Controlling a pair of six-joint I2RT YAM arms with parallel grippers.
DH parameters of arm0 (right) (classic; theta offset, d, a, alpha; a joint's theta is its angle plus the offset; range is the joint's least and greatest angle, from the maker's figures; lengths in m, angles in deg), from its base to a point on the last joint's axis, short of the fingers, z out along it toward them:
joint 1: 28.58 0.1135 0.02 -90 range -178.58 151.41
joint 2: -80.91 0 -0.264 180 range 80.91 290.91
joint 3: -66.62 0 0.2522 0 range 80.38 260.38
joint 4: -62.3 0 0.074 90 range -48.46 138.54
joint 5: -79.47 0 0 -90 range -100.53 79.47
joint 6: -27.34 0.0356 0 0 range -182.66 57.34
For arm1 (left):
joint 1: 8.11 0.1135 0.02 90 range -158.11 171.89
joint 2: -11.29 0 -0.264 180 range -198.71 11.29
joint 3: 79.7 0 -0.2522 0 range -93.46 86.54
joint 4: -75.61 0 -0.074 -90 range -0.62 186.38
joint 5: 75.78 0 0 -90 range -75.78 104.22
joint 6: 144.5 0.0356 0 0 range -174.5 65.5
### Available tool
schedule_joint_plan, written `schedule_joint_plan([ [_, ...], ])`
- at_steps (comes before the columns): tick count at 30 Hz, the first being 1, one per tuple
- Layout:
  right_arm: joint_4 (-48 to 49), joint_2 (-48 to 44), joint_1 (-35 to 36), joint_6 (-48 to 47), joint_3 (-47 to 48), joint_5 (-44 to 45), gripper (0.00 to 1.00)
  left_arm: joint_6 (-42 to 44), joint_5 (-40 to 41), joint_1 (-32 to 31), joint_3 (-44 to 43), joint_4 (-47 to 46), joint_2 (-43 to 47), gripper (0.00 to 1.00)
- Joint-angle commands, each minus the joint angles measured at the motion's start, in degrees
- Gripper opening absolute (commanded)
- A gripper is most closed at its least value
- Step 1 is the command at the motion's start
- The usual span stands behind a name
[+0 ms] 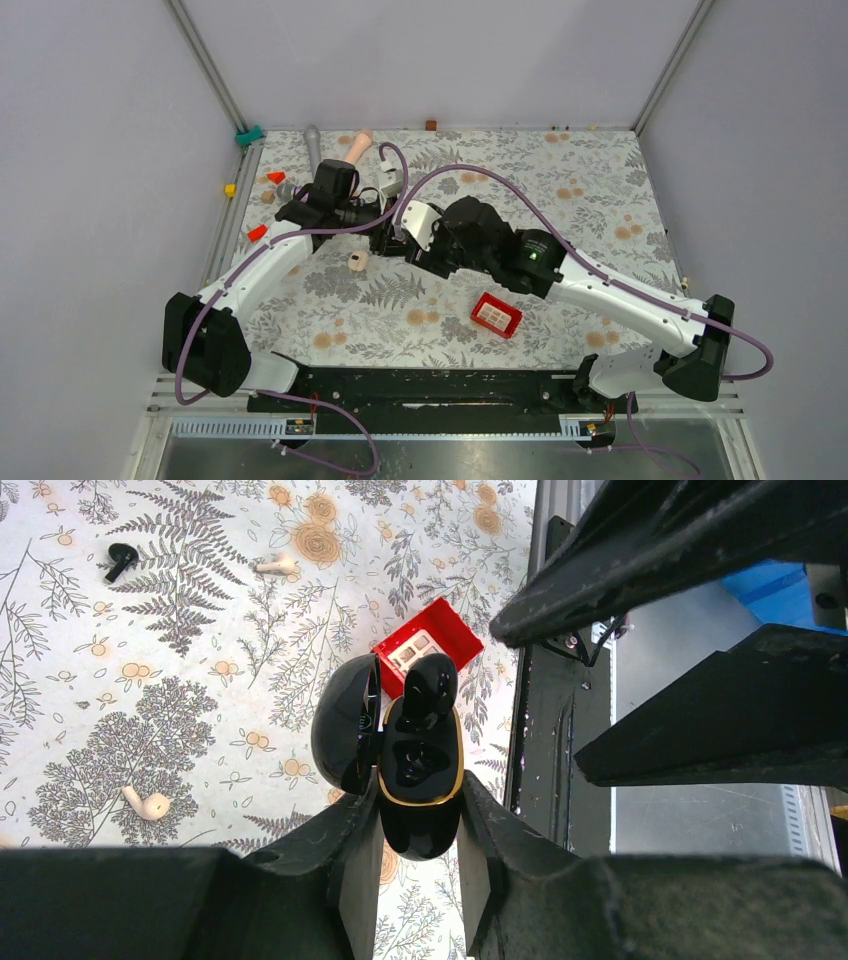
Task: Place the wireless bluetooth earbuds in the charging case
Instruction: Place the earbud in the charging case.
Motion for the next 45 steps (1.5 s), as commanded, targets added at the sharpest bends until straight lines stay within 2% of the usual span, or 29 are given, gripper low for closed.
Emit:
schedule_joint_plan([
  [1,-0.53,-1.02,0.53,0.67,3.62,2.25,0.65,1.84,-1.47,0.26,0.49,-2.97,2.45,0.0],
  [3,-1.16,-2.14,0.53,0.11,4.48,3.16,0.78,3.32,-2.52,0.26,0.61,-2.22,2.79,0.0],
  [4,-1.59,-2.96,0.51,-0.39,4.94,3.36,0.96,4.48,-3.16,0.26,0.6,-1.49,2.96,0.0],
  [5,-1.98,-3.76,0.43,-0.88,5.3,3.6,0.99,5.63,-3.74,0.26,0.51,-0.55,3.05,0.0],
  [10,-4.71,-8.51,-0.67,-4.22,4.73,0.27,0.99,12.24,-6.73,0.27,-0.73,5.15,3.92,0.0],
  [16,-5.76,-12.71,-6.87,-4.28,0.79,-14.58,0.99,20.22,-10.24,0.26,-1.98,11.6,5.28,0.01],
  [19,-4.61,-12.74,-8.81,-4.23,-1.35,-19.06,1.0,23.03,-11.17,0.27,-1.89,13.74,6.29,0.01],
  [30,-1.21,-5.19,-8.9,1.91,-1.65,-21.74,0.99,26.43,-13.42,0.18,-0.28,15.02,7.94,0.05],
  [45,4.16,-5.56,-8.9,5.99,-2.53,-15.88,1.0,27.85,-12.65,-1.22,0.67,14.94,8.84,0.08],
])
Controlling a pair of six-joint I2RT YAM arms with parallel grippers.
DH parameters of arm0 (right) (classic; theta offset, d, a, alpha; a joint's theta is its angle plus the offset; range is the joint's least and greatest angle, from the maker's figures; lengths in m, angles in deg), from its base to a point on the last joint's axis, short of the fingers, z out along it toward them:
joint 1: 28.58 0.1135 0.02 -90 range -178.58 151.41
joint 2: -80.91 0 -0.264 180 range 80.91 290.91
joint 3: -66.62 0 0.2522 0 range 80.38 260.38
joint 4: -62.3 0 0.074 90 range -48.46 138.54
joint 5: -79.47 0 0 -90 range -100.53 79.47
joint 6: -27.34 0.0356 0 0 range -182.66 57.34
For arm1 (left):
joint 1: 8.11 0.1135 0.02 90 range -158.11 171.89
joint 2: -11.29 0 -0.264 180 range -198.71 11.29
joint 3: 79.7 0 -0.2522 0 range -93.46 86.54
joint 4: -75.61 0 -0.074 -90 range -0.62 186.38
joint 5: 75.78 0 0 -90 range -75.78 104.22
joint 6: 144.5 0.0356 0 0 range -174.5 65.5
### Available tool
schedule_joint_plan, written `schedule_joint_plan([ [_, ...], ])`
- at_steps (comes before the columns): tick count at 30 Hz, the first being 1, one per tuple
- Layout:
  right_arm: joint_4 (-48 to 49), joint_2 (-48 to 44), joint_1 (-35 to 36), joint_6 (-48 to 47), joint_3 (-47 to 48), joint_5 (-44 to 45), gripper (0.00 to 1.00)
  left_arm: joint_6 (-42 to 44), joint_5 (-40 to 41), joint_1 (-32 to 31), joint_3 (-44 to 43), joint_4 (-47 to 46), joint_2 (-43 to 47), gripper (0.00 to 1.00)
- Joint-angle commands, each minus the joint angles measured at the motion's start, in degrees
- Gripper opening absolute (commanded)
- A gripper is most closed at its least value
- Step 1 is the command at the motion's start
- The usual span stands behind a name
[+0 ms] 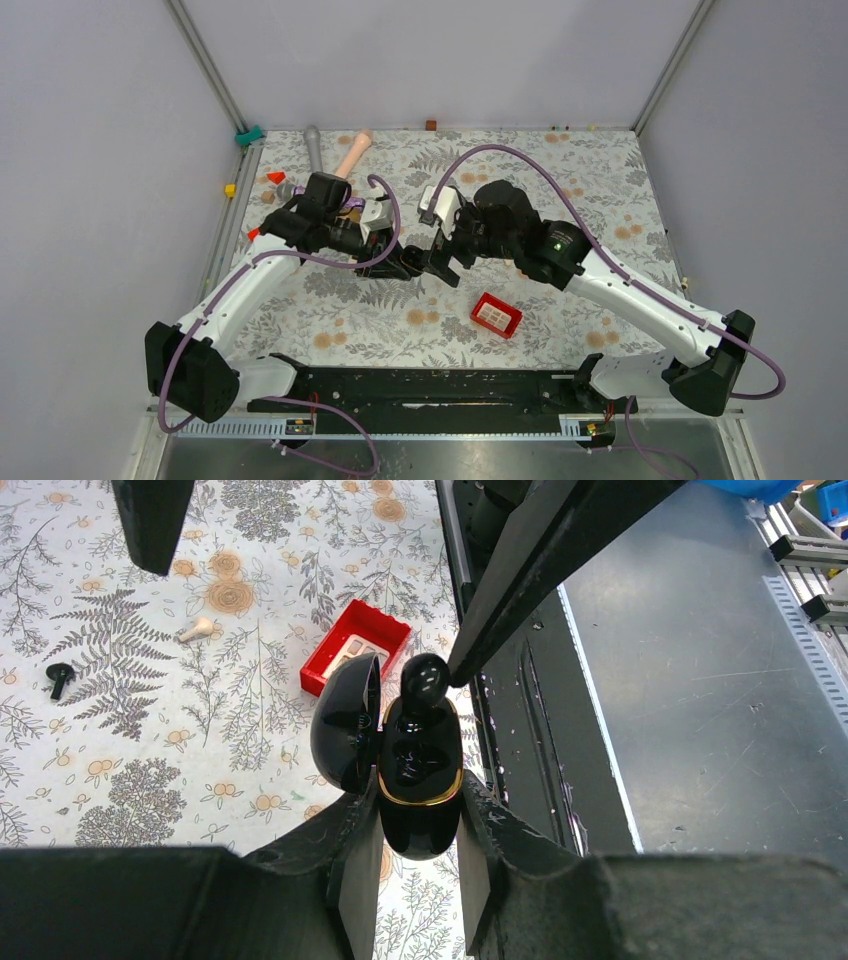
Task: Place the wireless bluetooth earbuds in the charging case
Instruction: Place the earbud in the charging case, then pick up the earbud from the center of the board.
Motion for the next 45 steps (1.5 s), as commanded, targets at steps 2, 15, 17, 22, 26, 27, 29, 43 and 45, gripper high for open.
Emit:
schedule_joint_plan([
  [2,3.96,-0.92,-0.17,1.59,0.03,2.94,0.99,1.9,-2.29,-0.59,0.03,-0.54,1.59,0.08],
  [15,1.49,-3.83,-0.55,3.43,2.07,-3.05,0.99,2.14,-1.9,-0.73,0.08,-0.6,1.85,0.08],
  [17,1.52,-3.89,-0.78,3.88,2.18,-3.03,0.99,2.11,-1.7,-0.68,0.01,-0.6,2.01,0.08],
  [22,2.36,-3.16,-0.89,4.14,1.96,1.26,1.0,3.13,-1.51,-0.73,-0.25,0.45,2.18,0.09],
  [26,4.57,-2.68,-1.41,3.6,1.29,11.39,0.99,5.2,-0.53,-0.72,-2.19,3.68,1.51,0.08],
  [27,5.26,-2.63,-2.48,3.71,1.16,13.78,1.0,5.21,-0.08,-0.73,-2.52,3.9,1.41,0.08],
  [29,6.06,-2.59,-4.78,4.73,1.17,14.2,0.99,5.52,1.29,-0.66,-2.84,4.39,1.53,0.07],
  [43,-6.57,19.93,-24.54,11.28,13.82,10.11,0.94,16.47,13.37,0.25,-4.63,15.44,5.06,0.01],
  [45,-9.94,25.47,-28.28,15.54,17.66,3.53,0.91,17.57,13.61,0.98,-2.54,15.48,5.42,0.0],
])
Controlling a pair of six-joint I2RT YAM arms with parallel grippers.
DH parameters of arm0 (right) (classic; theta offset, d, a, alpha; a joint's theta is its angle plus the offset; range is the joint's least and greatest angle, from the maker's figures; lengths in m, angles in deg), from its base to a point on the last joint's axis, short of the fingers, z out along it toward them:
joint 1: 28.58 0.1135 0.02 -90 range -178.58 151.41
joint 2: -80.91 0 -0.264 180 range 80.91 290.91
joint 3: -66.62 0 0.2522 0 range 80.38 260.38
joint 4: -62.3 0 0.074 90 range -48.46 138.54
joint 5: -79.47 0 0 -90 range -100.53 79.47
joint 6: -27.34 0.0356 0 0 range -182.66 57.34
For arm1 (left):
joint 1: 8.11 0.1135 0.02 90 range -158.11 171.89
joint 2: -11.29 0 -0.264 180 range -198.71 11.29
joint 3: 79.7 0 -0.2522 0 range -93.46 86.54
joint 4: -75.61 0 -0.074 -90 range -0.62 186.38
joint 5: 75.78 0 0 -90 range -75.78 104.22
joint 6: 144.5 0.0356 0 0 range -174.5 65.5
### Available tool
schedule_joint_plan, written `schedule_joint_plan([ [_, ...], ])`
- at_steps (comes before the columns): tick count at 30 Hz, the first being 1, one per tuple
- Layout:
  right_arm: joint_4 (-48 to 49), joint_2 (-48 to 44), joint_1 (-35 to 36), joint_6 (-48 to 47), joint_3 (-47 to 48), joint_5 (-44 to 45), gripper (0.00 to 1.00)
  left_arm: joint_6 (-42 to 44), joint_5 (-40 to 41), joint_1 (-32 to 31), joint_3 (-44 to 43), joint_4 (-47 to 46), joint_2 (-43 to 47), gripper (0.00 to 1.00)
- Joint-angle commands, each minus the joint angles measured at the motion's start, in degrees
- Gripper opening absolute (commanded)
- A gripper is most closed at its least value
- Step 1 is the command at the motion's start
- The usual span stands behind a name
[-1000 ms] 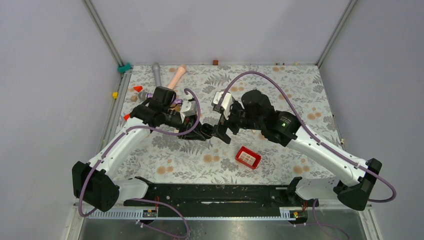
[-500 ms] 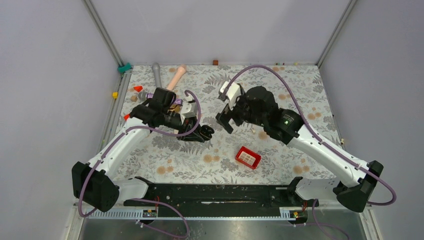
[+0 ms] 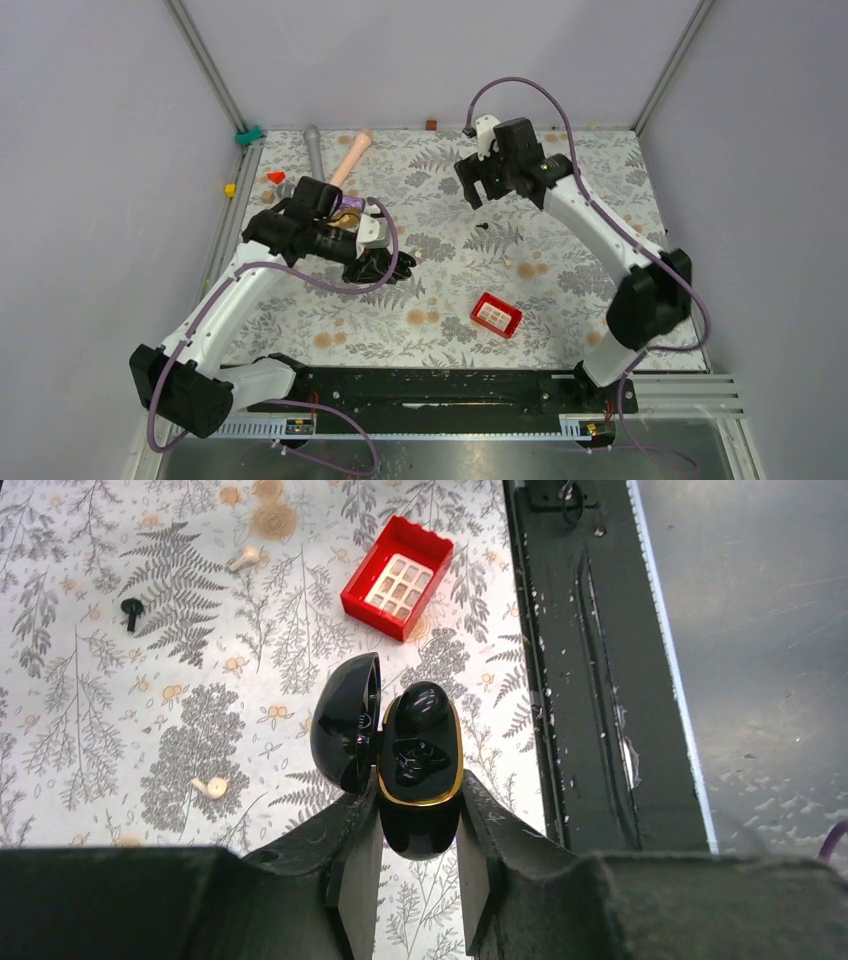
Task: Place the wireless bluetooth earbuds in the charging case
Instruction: Pick up the earbud from the center of the board.
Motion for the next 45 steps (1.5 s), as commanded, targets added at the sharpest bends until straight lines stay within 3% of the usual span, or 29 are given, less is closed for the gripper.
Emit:
schedule_joint_plan([
  [1,-9.78,10.51,-7.47,9.67,8.73,-10.93,0.91,4.98,2.86,1.36,2.27,1.72,1.68,0.0],
  [7,-17.57,25.96,-13.77,18.18,18.78,-26.12,0.89,2.4,1.96,1.51,7.43,-2.6,3.1,0.0],
  [22,-15.8,39.48,-14.2,21.49,23.0,-29.67,0.89,1.15,2.02,1.5,9.44,-4.7,5.0,0.0],
  [34,-13.82,41.92,-14.18,23.81,22.65,-30.95,0.83,1.7,2.11,1.51,9.67,-4.61,3.63,0.0],
  [45,-11.37,36.36,-11.84,22.45,14.24,-32.18,0.8,1.73,1.84,1.45,9.39,-4.65,2.49,0.0],
])
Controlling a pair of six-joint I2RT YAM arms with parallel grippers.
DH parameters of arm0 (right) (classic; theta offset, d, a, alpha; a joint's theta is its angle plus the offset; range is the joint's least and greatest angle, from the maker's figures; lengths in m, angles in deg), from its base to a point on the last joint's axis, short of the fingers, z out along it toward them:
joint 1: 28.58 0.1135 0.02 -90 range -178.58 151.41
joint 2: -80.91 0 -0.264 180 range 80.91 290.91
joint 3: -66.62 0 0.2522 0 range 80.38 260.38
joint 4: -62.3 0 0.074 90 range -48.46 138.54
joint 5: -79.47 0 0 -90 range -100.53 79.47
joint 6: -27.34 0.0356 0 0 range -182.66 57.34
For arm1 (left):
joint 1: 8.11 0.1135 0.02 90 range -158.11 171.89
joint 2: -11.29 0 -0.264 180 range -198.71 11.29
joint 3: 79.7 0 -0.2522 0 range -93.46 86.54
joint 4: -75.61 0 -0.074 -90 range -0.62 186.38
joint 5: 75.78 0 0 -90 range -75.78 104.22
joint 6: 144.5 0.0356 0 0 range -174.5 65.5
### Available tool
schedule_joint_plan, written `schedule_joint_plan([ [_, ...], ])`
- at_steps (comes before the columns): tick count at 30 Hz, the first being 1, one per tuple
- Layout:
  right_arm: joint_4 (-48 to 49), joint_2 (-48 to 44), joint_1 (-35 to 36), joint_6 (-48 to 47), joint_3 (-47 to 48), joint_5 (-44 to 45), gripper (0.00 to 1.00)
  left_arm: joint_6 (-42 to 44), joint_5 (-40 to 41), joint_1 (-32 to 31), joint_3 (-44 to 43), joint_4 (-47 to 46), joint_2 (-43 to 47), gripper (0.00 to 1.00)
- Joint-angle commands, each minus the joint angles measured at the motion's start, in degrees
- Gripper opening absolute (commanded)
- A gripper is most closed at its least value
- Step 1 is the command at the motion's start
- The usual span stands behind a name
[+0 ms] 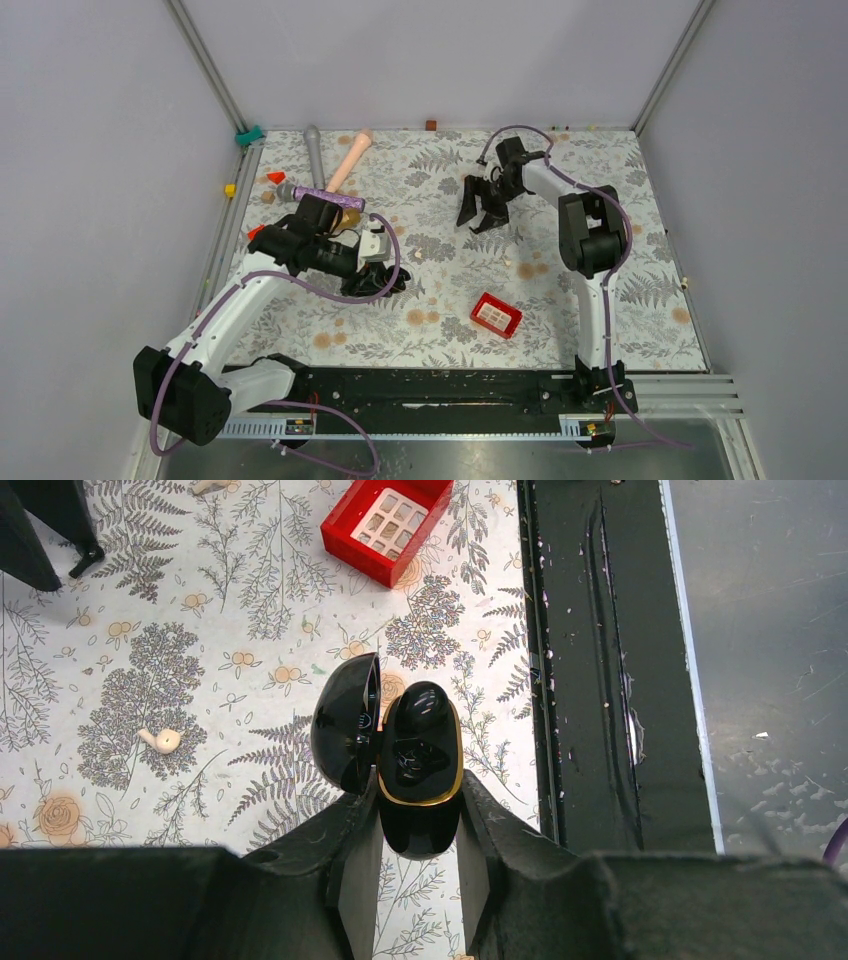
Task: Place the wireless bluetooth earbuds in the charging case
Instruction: Pick up the earbud from the center of the board.
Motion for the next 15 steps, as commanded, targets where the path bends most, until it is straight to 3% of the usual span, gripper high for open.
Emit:
schedule_joint_plan([
  [1,-0.08,-4.25,2.31,-0.77,-3.45,0.57,0.79,0.74,-1.15,0.18,-0.35,-1.52,-0.18,0.0],
  [15,-1.89,-8.98,6.57,-5.08,-6.04,6.89,0.77,0.48,-1.39,0.37,0.26,-1.59,1.78,0.0],
])
